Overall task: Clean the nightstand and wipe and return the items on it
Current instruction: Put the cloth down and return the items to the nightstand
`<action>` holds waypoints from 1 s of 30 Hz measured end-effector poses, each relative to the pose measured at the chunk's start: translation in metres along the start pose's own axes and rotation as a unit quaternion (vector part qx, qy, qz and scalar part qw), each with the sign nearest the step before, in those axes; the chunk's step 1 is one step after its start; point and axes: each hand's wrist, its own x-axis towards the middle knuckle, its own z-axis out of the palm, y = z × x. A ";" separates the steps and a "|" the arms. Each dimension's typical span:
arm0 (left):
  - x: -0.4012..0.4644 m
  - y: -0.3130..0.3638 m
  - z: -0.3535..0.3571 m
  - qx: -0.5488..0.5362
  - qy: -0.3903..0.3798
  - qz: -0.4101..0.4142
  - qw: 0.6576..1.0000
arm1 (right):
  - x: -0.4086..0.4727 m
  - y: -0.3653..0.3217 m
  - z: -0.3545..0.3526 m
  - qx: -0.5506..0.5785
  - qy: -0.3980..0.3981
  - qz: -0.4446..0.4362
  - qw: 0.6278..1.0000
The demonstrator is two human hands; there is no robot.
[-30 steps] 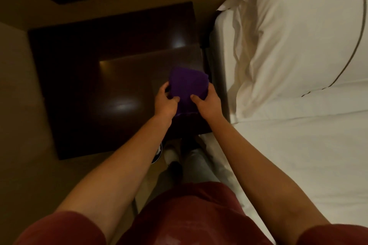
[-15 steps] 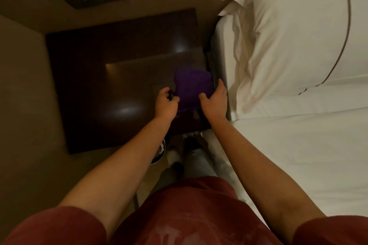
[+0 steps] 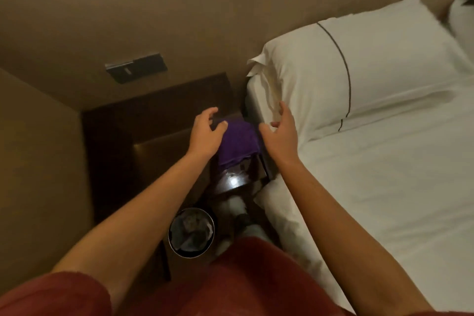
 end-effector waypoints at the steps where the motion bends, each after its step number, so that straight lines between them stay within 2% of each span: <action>1: -0.007 0.010 -0.004 0.009 -0.008 0.028 1.000 | -0.012 -0.005 -0.011 0.005 0.011 -0.009 1.000; 8: -0.077 0.095 -0.009 0.033 -0.042 0.235 0.971 | -0.092 -0.021 -0.094 -0.006 0.110 -0.062 0.992; 13: -0.142 0.130 0.032 0.050 -0.080 0.329 0.940 | -0.150 -0.004 -0.152 -0.009 0.174 -0.039 0.984; 16: -0.175 0.135 0.065 0.065 -0.092 0.372 0.921 | -0.188 0.024 -0.185 -0.019 0.203 -0.016 0.979; 21: -0.226 0.124 0.127 0.158 -0.094 0.456 0.871 | -0.258 0.088 -0.233 -0.069 0.260 0.028 0.963; 30: -0.355 0.090 0.253 0.246 -0.193 0.522 0.793 | -0.420 0.215 -0.308 -0.095 0.327 0.161 0.926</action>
